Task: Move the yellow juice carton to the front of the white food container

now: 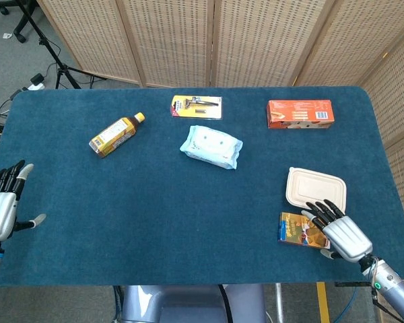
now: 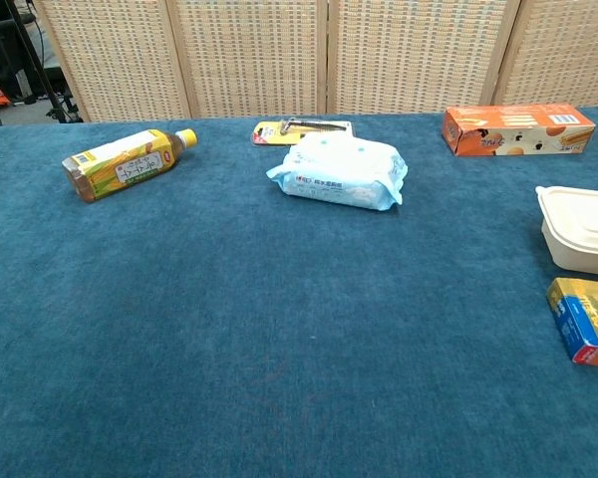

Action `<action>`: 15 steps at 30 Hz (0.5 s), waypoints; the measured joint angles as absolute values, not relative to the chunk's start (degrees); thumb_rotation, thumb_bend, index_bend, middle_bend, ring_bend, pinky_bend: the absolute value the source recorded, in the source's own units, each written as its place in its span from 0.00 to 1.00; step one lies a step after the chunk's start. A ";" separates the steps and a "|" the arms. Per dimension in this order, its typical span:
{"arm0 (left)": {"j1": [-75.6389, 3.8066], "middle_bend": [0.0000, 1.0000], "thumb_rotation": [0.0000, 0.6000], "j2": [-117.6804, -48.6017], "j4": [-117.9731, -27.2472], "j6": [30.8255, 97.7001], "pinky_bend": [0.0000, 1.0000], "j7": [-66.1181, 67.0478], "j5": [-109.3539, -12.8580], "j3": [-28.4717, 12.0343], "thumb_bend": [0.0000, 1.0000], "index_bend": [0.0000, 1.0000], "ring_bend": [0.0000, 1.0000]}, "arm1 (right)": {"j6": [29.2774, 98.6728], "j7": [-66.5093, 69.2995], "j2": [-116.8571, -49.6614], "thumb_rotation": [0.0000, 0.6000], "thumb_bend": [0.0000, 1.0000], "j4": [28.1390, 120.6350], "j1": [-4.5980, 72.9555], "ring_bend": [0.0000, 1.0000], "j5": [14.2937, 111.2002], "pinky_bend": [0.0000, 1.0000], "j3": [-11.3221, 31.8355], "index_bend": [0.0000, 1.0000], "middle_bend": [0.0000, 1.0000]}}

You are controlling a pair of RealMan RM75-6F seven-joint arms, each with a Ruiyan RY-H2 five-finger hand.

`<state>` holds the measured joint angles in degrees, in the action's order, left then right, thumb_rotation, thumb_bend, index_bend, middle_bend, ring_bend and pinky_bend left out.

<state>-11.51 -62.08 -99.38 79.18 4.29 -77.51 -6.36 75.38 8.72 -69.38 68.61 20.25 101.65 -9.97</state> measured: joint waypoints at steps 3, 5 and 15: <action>-11.47 0.00 1.00 -61.98 -99.49 79.19 0.00 4.12 -77.69 -6.28 0.00 0.00 0.00 | 76.57 9.18 -68.88 1.00 0.18 68.42 19.71 0.00 101.80 0.00 -10.00 0.08 0.00; -11.42 0.00 1.00 -61.95 -99.51 79.32 0.00 4.07 -77.82 -6.26 0.00 0.00 0.00 | 77.78 9.43 -68.33 1.00 0.18 68.59 19.32 0.00 102.01 0.00 -9.97 0.08 0.00; -10.52 0.00 1.00 -62.09 -99.65 81.85 0.00 3.80 -79.46 -6.12 0.00 0.00 0.00 | 87.31 8.99 -60.13 1.00 0.00 78.81 16.66 0.00 101.37 0.00 -7.15 0.00 0.00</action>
